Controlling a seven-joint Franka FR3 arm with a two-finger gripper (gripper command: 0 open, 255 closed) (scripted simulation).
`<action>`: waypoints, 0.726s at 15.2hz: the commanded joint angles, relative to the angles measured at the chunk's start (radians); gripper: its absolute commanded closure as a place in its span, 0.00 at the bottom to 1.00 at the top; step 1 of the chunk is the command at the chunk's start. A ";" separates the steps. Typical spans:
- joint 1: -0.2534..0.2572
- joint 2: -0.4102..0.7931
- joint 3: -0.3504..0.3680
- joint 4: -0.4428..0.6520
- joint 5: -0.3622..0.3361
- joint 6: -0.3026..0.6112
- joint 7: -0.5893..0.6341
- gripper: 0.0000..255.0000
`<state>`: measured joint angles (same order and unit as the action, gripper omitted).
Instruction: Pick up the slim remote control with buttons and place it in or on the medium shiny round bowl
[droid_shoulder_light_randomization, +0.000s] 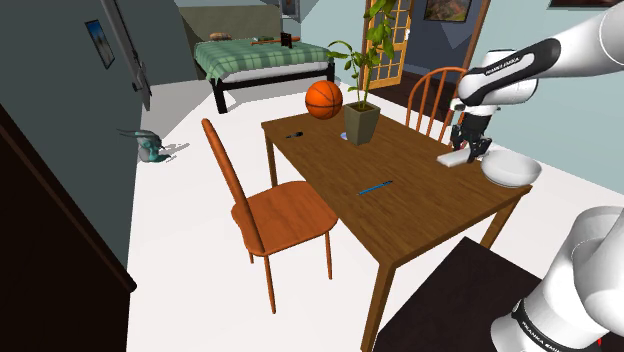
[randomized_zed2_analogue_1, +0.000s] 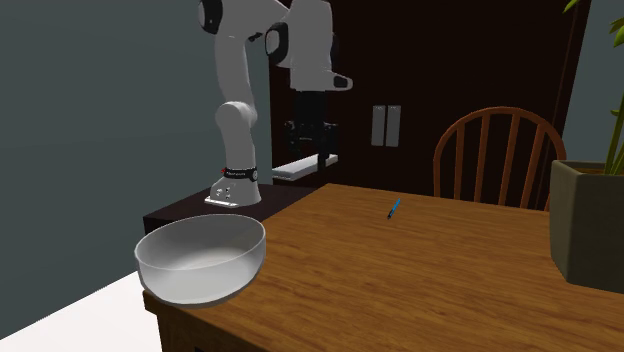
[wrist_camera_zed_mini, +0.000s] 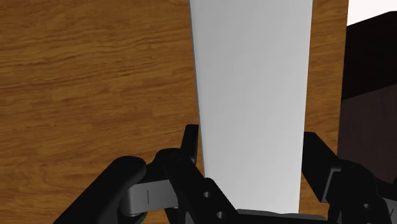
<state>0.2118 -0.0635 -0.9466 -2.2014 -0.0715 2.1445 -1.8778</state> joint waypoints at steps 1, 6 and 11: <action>-0.018 0.035 -0.032 0.026 0.033 -0.003 -0.072 1.00; -0.103 0.189 -0.087 0.128 0.184 -0.027 -0.291 1.00; -0.270 0.357 -0.065 0.265 0.339 -0.080 -0.492 1.00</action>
<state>-0.0203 0.2555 -1.0193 -1.9710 0.2313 2.0806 -2.3248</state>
